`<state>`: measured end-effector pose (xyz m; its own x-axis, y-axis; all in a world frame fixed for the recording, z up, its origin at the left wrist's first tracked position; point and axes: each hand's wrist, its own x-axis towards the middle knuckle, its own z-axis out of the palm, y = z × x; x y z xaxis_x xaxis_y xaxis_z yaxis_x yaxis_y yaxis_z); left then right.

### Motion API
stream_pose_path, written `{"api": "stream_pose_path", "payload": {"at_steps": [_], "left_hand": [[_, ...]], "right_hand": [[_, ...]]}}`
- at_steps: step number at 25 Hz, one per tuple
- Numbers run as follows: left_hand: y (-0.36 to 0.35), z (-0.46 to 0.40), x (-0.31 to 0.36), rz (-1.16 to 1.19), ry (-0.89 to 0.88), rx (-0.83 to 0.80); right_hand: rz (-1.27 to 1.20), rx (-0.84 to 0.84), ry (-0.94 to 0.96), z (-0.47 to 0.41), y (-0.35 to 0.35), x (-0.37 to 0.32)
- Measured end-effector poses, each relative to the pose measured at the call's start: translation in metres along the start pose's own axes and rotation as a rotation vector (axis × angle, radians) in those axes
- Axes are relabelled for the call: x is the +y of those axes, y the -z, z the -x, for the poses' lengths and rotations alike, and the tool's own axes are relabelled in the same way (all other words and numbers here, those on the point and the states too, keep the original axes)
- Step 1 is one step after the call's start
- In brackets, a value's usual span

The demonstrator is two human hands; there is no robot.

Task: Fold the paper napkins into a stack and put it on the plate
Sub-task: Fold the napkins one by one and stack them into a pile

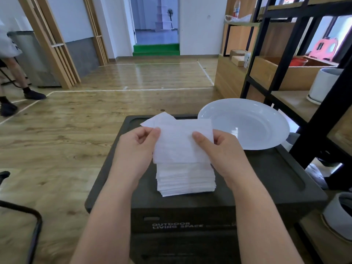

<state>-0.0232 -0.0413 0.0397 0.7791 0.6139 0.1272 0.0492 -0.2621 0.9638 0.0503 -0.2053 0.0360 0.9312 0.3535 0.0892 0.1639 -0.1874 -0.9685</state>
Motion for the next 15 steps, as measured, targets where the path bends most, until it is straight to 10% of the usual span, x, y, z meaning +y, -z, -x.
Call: {"api": "stream_pose_path", "payload": {"at_steps": [15], "left_hand": [[-0.028, -0.004, -0.042, -0.546, 0.084, 0.12]], "right_hand": [[0.533, 0.193, -0.109, -0.016, -0.007, 0.033]]}}
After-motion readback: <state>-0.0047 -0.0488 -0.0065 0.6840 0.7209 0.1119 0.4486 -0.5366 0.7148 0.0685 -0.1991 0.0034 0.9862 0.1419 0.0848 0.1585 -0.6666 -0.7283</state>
